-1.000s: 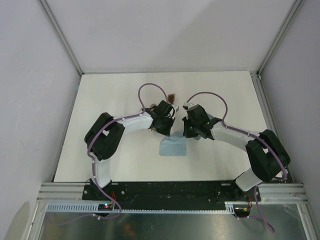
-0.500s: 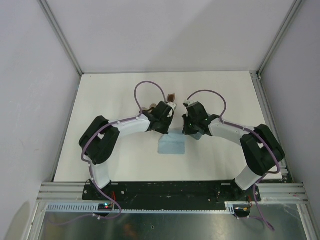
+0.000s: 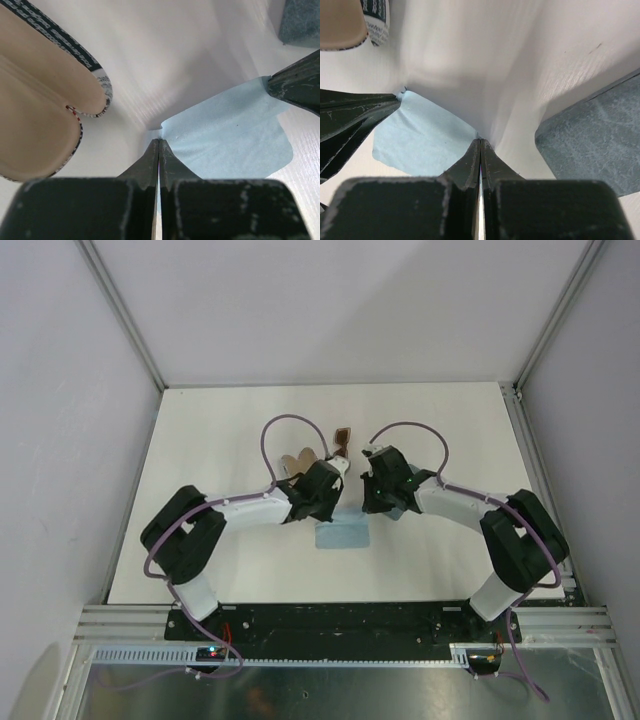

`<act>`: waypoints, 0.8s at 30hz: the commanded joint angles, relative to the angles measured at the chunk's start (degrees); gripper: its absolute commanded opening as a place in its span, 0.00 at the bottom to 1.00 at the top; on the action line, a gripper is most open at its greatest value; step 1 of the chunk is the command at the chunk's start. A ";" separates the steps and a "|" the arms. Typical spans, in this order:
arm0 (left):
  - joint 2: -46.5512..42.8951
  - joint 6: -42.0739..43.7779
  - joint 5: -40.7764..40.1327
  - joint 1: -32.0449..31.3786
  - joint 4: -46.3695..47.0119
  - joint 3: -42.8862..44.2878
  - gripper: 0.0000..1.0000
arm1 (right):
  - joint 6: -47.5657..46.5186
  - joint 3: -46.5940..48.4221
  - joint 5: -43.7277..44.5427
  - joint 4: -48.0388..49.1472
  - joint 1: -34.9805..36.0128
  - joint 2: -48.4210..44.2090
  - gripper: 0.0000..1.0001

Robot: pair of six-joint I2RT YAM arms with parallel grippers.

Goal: Organize the sunglasses
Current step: Pick up the corner of the glasses cleaning cloth from the center of the board, then fold the glasses cleaning cloth at the center of the board.

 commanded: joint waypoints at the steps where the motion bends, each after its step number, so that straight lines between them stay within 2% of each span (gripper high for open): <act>1: -4.13 0.74 -3.00 -1.84 3.33 -1.24 0.00 | -0.08 2.06 1.03 -2.47 1.24 -2.72 0.00; 11: -6.96 -0.34 -1.06 -2.86 3.34 -4.05 0.02 | 0.56 0.12 1.33 -3.55 2.95 -4.41 0.00; 17: -7.81 -2.43 2.50 -3.13 3.34 -6.61 0.08 | 1.54 -3.48 -0.01 -2.32 3.12 -6.28 0.06; 24: -9.74 -5.04 7.37 -4.07 3.42 -9.83 0.19 | 3.14 -8.57 -3.60 0.66 3.09 -9.00 0.26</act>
